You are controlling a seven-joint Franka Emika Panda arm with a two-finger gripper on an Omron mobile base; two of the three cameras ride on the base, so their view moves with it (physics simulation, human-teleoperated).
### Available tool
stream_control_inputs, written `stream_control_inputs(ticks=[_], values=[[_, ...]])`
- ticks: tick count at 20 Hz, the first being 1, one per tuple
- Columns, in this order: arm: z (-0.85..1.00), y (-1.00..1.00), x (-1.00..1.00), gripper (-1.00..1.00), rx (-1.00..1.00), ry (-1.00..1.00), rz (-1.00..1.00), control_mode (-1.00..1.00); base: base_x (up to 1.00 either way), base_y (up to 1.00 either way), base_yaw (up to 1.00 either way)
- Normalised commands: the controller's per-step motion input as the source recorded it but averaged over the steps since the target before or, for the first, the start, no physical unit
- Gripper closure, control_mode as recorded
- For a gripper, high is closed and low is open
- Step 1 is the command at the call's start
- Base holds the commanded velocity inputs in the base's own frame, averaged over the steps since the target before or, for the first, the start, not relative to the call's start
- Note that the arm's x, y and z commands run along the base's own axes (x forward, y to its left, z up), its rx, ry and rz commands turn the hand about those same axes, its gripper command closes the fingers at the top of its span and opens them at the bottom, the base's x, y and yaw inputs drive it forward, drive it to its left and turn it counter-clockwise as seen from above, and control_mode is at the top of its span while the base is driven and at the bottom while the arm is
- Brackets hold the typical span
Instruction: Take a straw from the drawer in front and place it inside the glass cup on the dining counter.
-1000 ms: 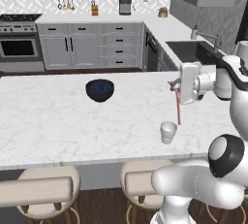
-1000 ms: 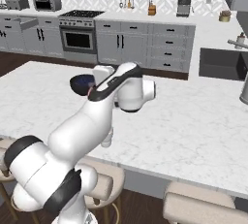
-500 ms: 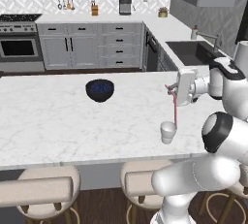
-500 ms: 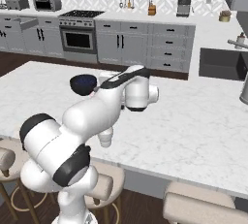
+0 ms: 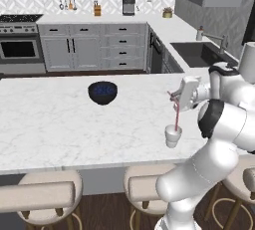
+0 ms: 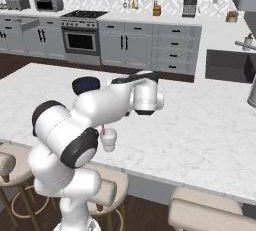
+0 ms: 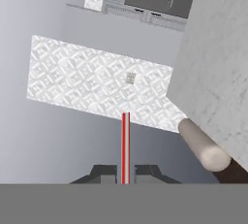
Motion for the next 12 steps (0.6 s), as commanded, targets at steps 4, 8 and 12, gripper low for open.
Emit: stream_control_inputs(ticks=[4, 8, 12], values=[[-0.16, 0.0, 0.11, 1.0, 0.03, -0.1, 0.1, -1.0, 0.0, 0.0, 0.0], [-0.22, -0.05, 0.0, 1.0, 0.01, -0.08, 0.09, -1.0, 0.0, 0.0, 0.0], [-0.2, -0.03, 0.0, 1.0, 0.0, -0.08, 0.08, -1.0, 0.0, 0.0, 0.0]])
